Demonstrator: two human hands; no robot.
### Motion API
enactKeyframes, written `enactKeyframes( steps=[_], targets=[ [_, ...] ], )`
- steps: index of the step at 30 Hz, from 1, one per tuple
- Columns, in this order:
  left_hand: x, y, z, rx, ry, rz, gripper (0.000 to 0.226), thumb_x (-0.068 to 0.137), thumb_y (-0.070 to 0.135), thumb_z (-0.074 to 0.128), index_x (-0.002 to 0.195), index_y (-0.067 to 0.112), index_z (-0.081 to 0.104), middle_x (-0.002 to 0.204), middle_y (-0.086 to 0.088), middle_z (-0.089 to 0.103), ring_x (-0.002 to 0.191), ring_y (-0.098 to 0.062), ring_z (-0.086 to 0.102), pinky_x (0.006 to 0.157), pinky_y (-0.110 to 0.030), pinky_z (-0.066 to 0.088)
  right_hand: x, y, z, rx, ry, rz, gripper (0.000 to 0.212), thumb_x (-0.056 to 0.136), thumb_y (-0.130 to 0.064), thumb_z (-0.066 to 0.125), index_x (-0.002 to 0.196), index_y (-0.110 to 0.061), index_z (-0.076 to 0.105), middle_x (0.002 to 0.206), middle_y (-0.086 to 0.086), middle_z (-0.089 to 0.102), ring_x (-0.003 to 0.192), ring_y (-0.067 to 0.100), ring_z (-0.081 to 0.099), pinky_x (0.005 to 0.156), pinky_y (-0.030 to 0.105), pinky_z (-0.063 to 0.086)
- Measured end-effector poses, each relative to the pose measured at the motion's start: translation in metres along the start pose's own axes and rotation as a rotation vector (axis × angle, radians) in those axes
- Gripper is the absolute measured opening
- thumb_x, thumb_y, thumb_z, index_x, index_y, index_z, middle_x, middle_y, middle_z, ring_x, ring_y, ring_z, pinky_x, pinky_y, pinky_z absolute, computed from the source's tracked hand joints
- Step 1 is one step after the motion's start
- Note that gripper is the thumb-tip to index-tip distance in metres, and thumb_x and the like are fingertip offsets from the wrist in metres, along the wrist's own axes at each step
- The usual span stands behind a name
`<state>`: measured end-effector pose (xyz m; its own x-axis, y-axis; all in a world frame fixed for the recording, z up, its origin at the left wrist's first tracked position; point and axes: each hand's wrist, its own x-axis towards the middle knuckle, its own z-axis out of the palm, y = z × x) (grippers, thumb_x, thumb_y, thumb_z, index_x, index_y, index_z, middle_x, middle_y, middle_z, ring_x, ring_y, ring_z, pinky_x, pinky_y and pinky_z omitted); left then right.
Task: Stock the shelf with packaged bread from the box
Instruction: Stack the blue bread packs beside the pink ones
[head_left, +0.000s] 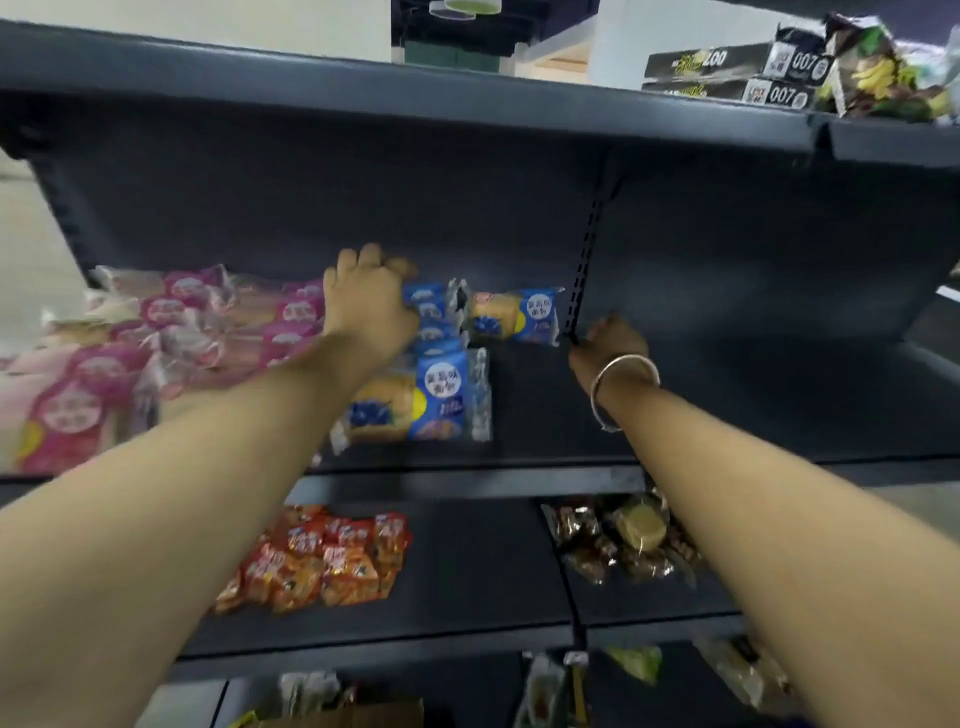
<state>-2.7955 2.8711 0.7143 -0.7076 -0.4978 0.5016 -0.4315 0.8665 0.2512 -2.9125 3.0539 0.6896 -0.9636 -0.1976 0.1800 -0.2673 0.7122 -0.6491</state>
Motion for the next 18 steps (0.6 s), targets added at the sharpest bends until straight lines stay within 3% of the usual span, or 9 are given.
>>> enactKeyframes(
  steps=[2, 3, 5, 8, 12, 15, 18],
  targets=[
    [-0.029, -0.021, -0.018, -0.036, 0.063, 0.015, 0.040, 0.081, 0.015, 0.057, 0.122, 0.012, 0.058, 0.125, -0.018, 0.050, 0.119, -0.037, 0.041, 0.096, -0.040, 0.034, -0.041, -0.006, -0.010, -0.083, 0.066, -0.149, 0.012, 0.086, -0.010, 0.052, 0.097, -0.011, 0.057, 0.111, 0.016, 0.062, 0.106, 0.031, 0.058, 0.079, 0.030, 0.043],
    [-0.044, -0.033, -0.025, -0.077, 0.106, 0.031, 0.035, 0.080, 0.013, 0.056, 0.114, 0.009, 0.061, 0.121, -0.019, 0.053, 0.115, -0.038, 0.044, 0.095, -0.040, 0.035, -0.061, -0.010, -0.014, -0.098, 0.095, -0.227, 0.011, 0.084, -0.009, 0.052, 0.078, -0.017, 0.053, 0.097, 0.015, 0.062, 0.095, 0.030, 0.059, 0.070, 0.027, 0.038],
    [-0.075, -0.058, -0.038, -0.190, 0.180, 0.063, 0.026, 0.076, 0.012, 0.050, 0.096, 0.003, 0.063, 0.105, -0.024, 0.059, 0.103, -0.039, 0.053, 0.087, -0.042, 0.041, -0.099, -0.017, -0.014, -0.119, 0.129, -0.350, 0.033, 0.082, -0.010, 0.052, 0.056, -0.019, 0.033, 0.076, 0.011, 0.050, 0.075, 0.027, 0.048, 0.063, 0.026, 0.029],
    [-0.125, -0.091, -0.050, -0.238, 0.162, 0.036, 0.023, 0.076, 0.009, 0.046, 0.092, -0.001, 0.058, 0.093, -0.026, 0.061, 0.089, -0.039, 0.057, 0.076, -0.043, 0.044, -0.141, -0.030, 0.009, -0.033, 0.104, -0.416, 0.039, 0.079, -0.010, 0.053, 0.051, -0.019, 0.027, 0.059, 0.004, 0.039, 0.069, 0.021, 0.040, 0.058, 0.025, 0.023],
    [-0.183, -0.133, -0.049, -0.221, 0.046, -0.009, 0.026, 0.075, 0.012, 0.045, 0.095, 0.000, 0.057, 0.084, -0.023, 0.062, 0.083, -0.040, 0.059, 0.076, -0.042, 0.045, -0.193, -0.051, 0.057, -0.056, -0.093, -0.571, 0.042, 0.078, -0.010, 0.054, 0.051, -0.020, 0.025, 0.054, -0.001, 0.033, 0.070, 0.023, 0.040, 0.061, 0.030, 0.029],
    [-0.219, -0.162, -0.037, -0.150, -0.084, -0.096, 0.030, 0.075, 0.017, 0.045, 0.097, 0.000, 0.058, 0.086, -0.025, 0.064, 0.086, -0.043, 0.059, 0.074, -0.042, 0.046, -0.226, -0.056, 0.099, -0.147, -0.279, -0.703, 0.042, 0.079, -0.012, 0.053, 0.051, -0.022, 0.023, 0.052, -0.006, 0.031, 0.068, 0.024, 0.039, 0.063, 0.032, 0.034],
    [-0.258, -0.192, -0.010, -0.087, -0.226, -0.219, 0.023, 0.079, 0.010, 0.052, 0.099, 0.001, 0.059, 0.097, -0.027, 0.064, 0.093, -0.044, 0.059, 0.078, -0.046, 0.049, -0.254, -0.042, 0.145, -0.210, -0.474, -0.823, 0.043, 0.080, -0.011, 0.053, 0.051, -0.020, 0.022, 0.053, 0.003, 0.035, 0.063, 0.027, 0.039, 0.057, 0.033, 0.032]
  ],
)
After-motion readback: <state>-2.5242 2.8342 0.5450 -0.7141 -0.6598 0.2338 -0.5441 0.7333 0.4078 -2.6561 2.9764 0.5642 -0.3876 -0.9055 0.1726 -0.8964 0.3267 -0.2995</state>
